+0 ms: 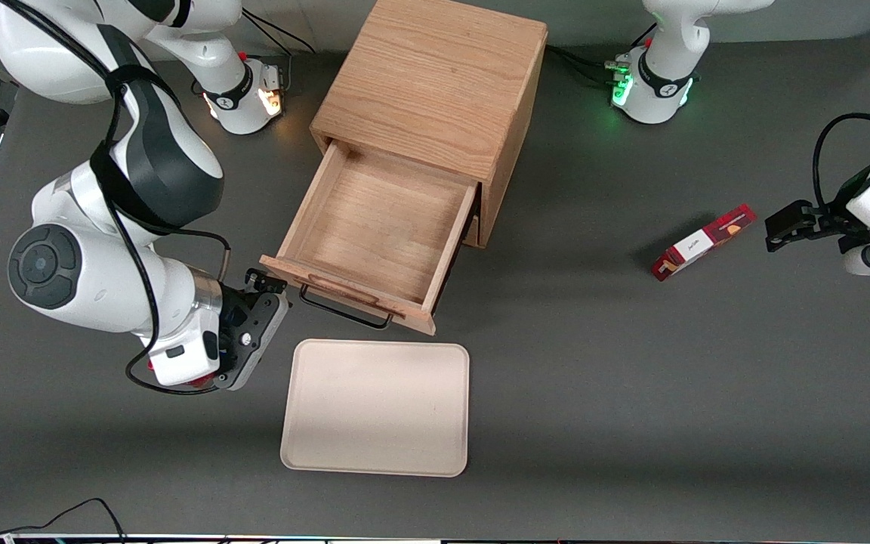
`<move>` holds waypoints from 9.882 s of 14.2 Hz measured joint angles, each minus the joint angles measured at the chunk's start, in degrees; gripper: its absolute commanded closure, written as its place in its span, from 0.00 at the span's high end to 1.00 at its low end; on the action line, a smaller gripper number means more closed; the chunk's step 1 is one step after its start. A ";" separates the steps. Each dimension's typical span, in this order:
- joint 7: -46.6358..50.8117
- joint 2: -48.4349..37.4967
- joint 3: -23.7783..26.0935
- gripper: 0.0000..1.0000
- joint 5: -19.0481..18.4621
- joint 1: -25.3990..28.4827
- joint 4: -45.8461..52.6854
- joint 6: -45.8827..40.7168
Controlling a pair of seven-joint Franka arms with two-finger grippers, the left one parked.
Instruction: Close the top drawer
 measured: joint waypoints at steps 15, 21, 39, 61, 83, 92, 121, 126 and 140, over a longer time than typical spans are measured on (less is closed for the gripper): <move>2.03 8.95 0.13 1.00 6.67 1.09 -0.07 0.80; 2.87 9.26 0.31 1.00 7.76 1.17 -0.04 0.38; 3.92 10.86 0.69 1.00 7.94 1.32 -0.44 0.25; 7.06 0.10 3.81 1.00 10.91 1.40 -19.76 6.57; 10.78 -12.72 8.01 1.00 17.88 1.15 -39.88 15.11; 13.59 -13.93 10.76 1.00 18.68 1.05 -41.47 15.88; 39.96 -40.09 1.28 1.00 10.54 -1.35 -30.78 -7.22; 40.73 -43.00 -17.69 1.00 9.05 -2.47 -32.85 -7.68; 40.81 -44.36 -26.69 1.00 0.09 -2.57 -47.47 2.03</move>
